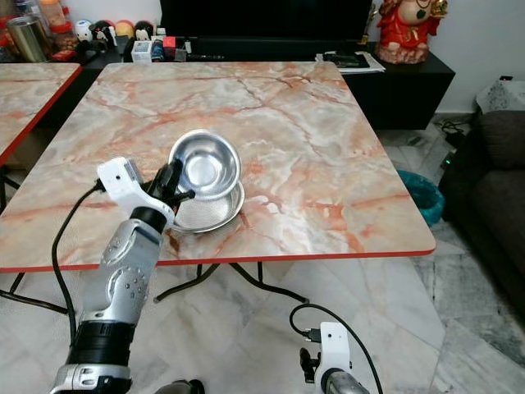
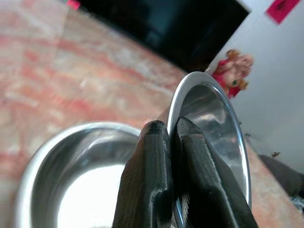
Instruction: Setting the table
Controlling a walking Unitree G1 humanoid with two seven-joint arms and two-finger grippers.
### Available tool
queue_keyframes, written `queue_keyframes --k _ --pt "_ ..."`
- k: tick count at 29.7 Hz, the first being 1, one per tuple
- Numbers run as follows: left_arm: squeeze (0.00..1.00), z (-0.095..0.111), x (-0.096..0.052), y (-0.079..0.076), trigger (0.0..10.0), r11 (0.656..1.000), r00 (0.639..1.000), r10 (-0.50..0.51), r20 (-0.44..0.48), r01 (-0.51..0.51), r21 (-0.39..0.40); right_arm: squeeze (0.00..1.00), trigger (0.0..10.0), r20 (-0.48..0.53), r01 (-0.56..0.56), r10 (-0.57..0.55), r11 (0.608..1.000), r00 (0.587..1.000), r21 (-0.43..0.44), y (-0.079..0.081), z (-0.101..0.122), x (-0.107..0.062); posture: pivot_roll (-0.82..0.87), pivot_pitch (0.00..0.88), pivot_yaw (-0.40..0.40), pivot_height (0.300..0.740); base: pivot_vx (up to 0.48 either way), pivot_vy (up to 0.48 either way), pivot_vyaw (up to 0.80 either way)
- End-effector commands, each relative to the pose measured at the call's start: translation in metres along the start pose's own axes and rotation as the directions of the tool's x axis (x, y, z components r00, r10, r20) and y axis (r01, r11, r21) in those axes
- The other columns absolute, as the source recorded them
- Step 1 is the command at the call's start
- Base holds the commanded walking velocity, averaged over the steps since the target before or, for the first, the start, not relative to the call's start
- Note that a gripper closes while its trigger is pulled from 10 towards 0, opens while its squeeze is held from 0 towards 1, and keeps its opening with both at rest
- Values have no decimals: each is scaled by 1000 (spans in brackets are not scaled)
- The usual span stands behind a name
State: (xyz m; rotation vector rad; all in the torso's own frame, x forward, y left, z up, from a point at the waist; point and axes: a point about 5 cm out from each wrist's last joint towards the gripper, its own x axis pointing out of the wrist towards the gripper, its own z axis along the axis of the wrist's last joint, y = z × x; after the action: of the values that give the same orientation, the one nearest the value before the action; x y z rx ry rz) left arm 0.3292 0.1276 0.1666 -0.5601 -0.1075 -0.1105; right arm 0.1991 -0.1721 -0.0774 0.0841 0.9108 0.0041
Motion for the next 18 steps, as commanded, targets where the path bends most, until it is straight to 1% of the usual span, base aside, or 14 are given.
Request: queue_keyframes --k 1,2,3,4,7,9,13,15,18 --pt "0 9 -1 -1 10000 999 999 19 29 -18 -45 0 10000 -13 6 -6 1000 1000 7 -1 -3 0 117 104 -43 715 0 0 0" --pt "0 10 -1 -1 10000 998 999 26 30 -24 -56 0 10000 -14 5 -5 1000 1000 6 -1 -3 0 117 104 -43 715 0 0 0" --pt "0 12 -1 -1 10000 995 999 44 31 -41 -91 0 10000 -16 4 -4 1000 1000 6 -1 -4 -1 121 105 -43 715 0 0 0" --pt "0 13 -1 -1 10000 993 998 52 31 -48 -105 0 10000 -17 4 -3 1000 1000 5 -1 -4 -1 119 104 -43 715 0 0 0" --pt "0 14 -1 -1 10000 991 998 57 19 -55 -118 0 10000 -17 3 -3 1000 1000 5 -1 -4 -1 120 104 -44 715 0 0 0" --pt "0 15 0 -2 10000 988 998 61 20 -58 -144 0 10000 -18 3 -3 1000 1000 5 -1 -4 -1 120 104 -44 715 0 0 0" --pt "0 15 3 -1 10000 976 995 99 -2 -98 -193 0 10000 -19 2 -2 1000 1000 5 0 -4 -1 116 104 -43 715 0 0 0" --pt "0 15 3 -1 10000 976 995 101 -4 -99 -196 0 10000 -19 2 -2 1000 1000 5 0 -4 -1 116 104 -43 715 0 0 0" --pt "0 16 4 -1 10000 977 989 144 -45 -149 -150 0 10000 -22 3 -3 1000 1000 8 -1 -5 -1 115 104 -40 715 0 0 0"
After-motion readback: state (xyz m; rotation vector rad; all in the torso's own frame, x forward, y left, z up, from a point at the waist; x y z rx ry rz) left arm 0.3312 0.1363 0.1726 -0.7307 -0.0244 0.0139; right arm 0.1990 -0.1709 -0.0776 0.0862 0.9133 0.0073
